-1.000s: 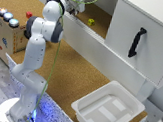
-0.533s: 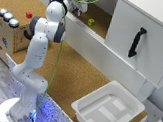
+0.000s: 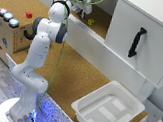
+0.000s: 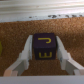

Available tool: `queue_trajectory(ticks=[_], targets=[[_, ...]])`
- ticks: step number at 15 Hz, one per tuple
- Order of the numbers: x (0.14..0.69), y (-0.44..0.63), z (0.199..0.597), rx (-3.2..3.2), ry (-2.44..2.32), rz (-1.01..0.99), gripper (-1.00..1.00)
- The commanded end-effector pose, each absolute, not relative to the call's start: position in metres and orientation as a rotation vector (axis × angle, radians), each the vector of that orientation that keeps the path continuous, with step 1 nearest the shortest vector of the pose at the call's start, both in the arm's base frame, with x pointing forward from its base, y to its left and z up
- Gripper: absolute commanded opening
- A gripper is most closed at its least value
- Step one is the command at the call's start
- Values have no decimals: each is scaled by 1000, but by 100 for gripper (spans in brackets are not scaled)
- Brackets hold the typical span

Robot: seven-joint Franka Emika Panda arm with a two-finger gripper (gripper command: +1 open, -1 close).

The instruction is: Place the grasped purple block inside the left cabinet

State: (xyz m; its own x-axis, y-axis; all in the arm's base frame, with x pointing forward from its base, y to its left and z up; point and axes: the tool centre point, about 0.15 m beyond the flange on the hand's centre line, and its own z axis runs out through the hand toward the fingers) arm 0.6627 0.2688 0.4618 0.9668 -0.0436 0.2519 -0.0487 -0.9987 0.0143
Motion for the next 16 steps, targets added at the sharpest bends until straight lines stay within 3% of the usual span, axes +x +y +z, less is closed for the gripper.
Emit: queue_trajectory(ticks=[1, 5, 16], targets=[[666, 268, 498, 3063, -40, 203, 100], [623, 256, 505, 3097, 28, 225, 100], [546, 229, 475, 3273, 151, 237, 100]])
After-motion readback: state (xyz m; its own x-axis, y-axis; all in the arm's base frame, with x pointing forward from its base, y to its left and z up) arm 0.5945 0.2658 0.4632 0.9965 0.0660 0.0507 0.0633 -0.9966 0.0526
